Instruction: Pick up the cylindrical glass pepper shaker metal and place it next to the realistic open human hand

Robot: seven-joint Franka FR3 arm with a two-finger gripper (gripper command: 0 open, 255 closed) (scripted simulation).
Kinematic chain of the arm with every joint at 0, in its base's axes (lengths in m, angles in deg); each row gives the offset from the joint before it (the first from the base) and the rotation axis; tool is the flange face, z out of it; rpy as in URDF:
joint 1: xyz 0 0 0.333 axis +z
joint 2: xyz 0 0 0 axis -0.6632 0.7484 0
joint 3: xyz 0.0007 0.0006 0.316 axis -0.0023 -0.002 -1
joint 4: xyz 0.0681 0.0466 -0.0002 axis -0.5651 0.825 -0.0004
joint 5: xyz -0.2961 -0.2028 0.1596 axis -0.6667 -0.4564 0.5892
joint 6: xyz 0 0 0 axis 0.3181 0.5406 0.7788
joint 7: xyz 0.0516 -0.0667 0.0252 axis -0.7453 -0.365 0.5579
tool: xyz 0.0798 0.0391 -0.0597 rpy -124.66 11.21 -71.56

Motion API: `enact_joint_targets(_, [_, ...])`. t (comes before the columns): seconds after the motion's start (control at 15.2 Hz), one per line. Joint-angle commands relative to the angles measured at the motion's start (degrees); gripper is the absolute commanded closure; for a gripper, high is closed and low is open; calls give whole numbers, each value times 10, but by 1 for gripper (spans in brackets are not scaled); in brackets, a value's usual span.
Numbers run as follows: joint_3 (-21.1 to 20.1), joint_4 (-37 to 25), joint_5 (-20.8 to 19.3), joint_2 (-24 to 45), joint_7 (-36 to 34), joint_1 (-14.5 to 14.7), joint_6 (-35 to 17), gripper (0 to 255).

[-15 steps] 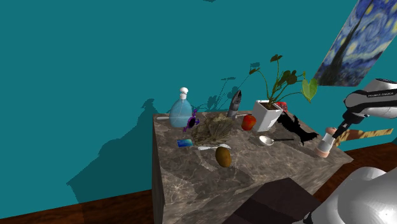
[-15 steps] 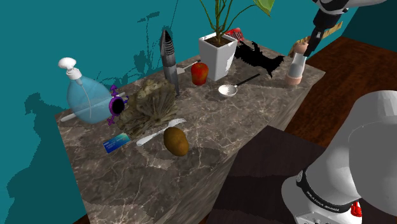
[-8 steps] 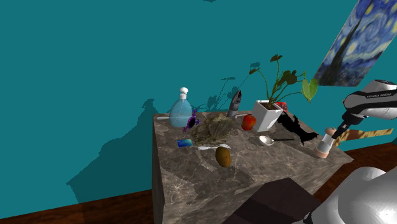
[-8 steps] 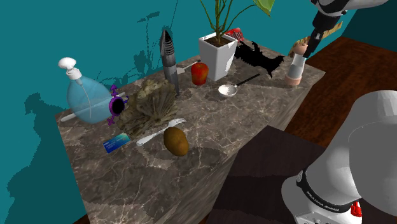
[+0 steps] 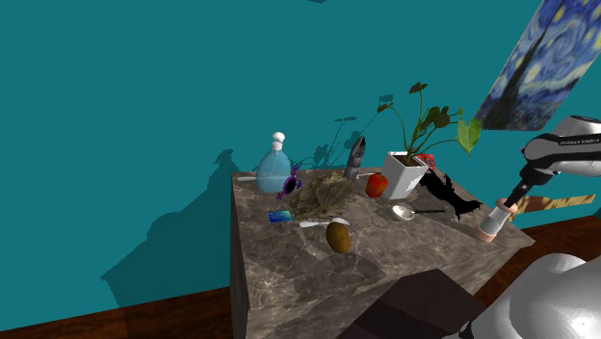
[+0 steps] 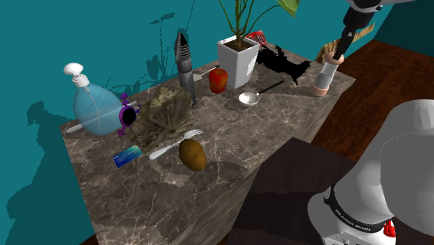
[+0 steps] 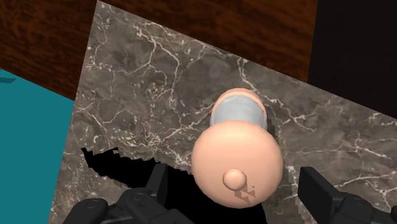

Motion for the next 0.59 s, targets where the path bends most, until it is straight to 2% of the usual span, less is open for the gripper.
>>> enact_joint_targets(0.0, [-33,-17,-7,-24,-4,-21,41,0])
enact_joint_targets(0.07, [-47,-23,-10,-33,-6,-29,58,0])
enact_joint_targets(0.53, [-47,-23,-10,-33,-6,-29,58,0])
